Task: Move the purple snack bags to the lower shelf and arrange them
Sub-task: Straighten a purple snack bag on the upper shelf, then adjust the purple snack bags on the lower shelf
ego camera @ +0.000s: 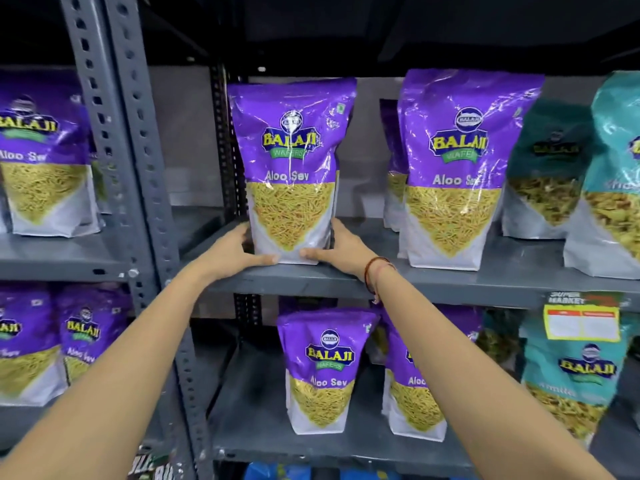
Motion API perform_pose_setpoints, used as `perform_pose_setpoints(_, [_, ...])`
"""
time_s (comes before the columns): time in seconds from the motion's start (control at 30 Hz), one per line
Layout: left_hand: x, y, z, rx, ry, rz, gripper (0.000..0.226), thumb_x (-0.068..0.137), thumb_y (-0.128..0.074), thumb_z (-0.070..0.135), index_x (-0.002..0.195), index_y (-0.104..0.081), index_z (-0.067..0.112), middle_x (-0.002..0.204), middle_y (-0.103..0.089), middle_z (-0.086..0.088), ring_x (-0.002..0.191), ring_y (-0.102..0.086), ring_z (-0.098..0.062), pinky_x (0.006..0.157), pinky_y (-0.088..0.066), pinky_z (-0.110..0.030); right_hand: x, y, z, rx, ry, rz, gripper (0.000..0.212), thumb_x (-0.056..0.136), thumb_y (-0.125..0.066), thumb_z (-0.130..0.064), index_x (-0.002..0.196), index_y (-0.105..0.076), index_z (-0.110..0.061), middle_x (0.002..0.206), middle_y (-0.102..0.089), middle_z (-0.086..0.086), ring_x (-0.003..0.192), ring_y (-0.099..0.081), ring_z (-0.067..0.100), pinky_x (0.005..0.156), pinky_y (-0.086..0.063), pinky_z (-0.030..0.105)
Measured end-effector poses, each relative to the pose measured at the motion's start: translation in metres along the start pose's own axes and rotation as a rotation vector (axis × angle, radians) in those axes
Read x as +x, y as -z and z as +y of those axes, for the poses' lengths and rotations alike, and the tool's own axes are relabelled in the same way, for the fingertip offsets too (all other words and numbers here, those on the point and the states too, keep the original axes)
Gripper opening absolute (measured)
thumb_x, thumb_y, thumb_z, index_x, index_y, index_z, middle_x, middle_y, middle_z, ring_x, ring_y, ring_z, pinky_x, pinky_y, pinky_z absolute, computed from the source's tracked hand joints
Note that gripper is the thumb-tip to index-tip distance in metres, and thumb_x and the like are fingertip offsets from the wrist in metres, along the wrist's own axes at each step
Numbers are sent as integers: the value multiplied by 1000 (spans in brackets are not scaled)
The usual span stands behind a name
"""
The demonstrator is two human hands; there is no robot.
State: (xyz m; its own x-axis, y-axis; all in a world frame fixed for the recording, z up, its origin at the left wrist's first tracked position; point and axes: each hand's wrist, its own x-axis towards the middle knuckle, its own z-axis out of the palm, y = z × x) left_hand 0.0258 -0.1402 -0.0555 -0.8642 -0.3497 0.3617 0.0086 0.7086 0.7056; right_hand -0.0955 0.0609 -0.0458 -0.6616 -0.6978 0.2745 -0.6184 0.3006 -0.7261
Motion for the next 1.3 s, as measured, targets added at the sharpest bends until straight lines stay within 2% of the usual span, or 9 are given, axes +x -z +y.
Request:
perform_pose_setpoints(0.23, [3,12,12,39,28,58,80,53,-82,51,121,-50,25,122,-63,3,107,-60,-14,98,-47,-37,7,12,-8,23,54,26,83,72,-77,-48,137,-38,-17,141,-51,3,116,-49,15,91,-36,25])
perform_pose_setpoints(0.4, [-18,-20,-14,131,103,-36,83,60,-80,49,131,-45,22,133,-57,2,116,-55,-16,97,-43,-32,-10,-19,24,25,-85,15,94,70,-80,-46,143,-32,-11,145,-48,7,129,-49,24,108,-39,31])
perform_pose_setpoints(0.5, [-37,-24,-5,133,-51,229,75,69,-77,38,134,-43,23,131,-53,8,113,-50,-7,94,-40,-25,-32,-18,16,141,8,273,89,72,-81,-36,142,-34,-8,138,-51,13,115,-55,20,104,-47,39])
perform_pose_setpoints(0.7, [-111,-75,-17,-96,-281,831,16,85,-57,15,100,-61,22,95,-63,0,84,-59,-4,76,-47,-18,-123,-42,34,253,325,832,24,84,-69,-27,105,-59,-29,96,-59,-14,87,-60,3,68,-50,17])
perform_pose_setpoints(0.83, [-149,-150,-79,-182,-78,562,31,82,-61,2,89,-59,33,86,-63,2,77,-59,1,64,-43,-6,-165,-100,104,229,137,669,18,85,-69,-19,97,-59,-27,86,-62,1,76,-58,0,60,-42,3])
perform_pose_setpoints(0.93, [-165,-198,-128,-177,205,278,45,76,-69,0,112,-56,22,112,-59,-8,97,-62,-18,73,-50,-22,-168,-139,160,274,-193,426,42,79,-76,-12,114,-55,-18,93,-58,0,83,-56,13,67,-42,3])
perform_pose_setpoints(1.07, [-169,-234,-170,-145,372,-96,85,69,-74,-2,141,-31,6,140,-43,-18,127,-47,-31,104,-42,-43,-147,-168,209,289,-504,149,88,72,-79,-3,143,-25,1,115,-52,6,116,-49,27,99,-45,35])
perform_pose_setpoints(1.2, [-155,-244,-186,-166,364,-160,87,66,-79,7,140,-33,12,137,-52,-9,124,-50,-22,97,-41,-29,-131,-181,230,267,-426,-24,93,71,-79,-3,144,-22,-9,130,-54,7,125,-50,21,92,-40,17])
perform_pose_setpoints(1.3, [-142,-243,-195,-119,365,-178,79,68,-80,16,135,-39,10,132,-57,-10,119,-55,-23,92,-43,-27,-125,-189,238,236,-419,-25,88,71,-80,-5,142,-28,-9,136,-52,13,127,-48,24,103,-41,32])
